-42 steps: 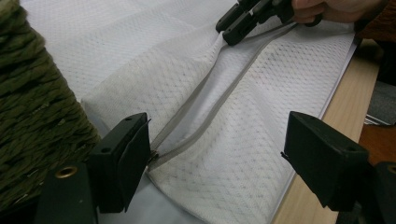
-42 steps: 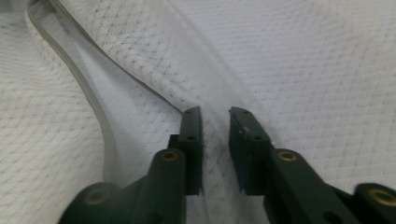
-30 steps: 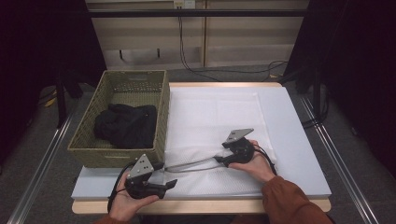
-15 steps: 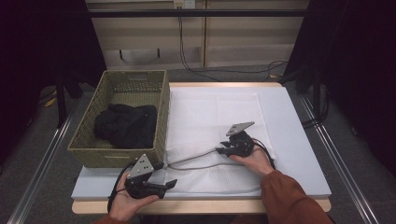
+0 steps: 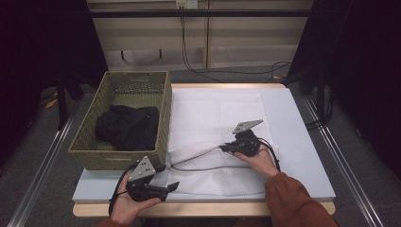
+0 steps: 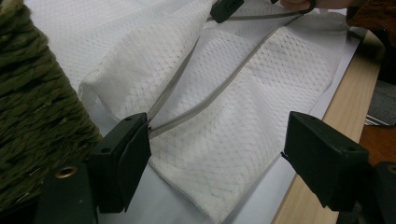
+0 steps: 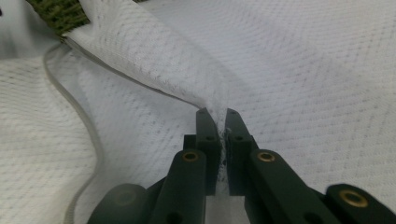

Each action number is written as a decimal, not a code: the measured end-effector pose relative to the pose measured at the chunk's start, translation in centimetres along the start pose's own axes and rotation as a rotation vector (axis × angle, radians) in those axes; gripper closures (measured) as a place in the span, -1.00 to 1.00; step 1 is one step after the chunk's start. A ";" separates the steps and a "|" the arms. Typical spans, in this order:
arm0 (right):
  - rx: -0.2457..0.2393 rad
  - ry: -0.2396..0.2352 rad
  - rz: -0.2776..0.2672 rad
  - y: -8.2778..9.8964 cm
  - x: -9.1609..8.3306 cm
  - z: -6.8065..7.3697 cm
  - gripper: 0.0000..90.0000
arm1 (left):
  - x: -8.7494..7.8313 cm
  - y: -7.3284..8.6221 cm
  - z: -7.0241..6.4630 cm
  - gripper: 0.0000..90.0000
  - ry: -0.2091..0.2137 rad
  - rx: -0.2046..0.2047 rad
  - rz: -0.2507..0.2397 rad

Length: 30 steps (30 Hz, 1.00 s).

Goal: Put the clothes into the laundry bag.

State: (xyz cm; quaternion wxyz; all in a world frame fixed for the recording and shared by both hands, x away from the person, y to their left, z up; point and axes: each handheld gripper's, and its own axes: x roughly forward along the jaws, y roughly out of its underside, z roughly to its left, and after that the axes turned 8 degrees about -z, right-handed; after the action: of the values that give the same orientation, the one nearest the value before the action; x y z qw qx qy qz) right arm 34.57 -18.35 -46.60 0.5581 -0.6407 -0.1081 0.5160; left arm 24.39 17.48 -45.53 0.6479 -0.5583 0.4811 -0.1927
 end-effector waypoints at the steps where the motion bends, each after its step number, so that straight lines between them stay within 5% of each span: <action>1: -0.005 -0.002 -0.008 -0.1 -0.1 0.0 0.94 | 0.0 0.0 0.0 -0.50 0.000 0.000 -0.001; 17: 0.023 -0.060 -0.095 -1.5 -2.1 0.4 0.96 | -0.1 0.0 -0.1 -0.50 -0.001 0.006 -0.005; 30: 0.027 -0.062 -0.172 -2.5 -2.9 0.4 0.96 | -0.1 -0.1 -0.2 -0.52 -0.002 0.015 -0.008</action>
State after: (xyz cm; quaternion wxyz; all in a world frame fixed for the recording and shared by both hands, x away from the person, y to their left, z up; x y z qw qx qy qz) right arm 34.11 -19.30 -42.92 0.6054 -0.6053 -0.1730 0.4870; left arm 24.17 17.44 -45.38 0.6520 -0.5553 0.4766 -0.1983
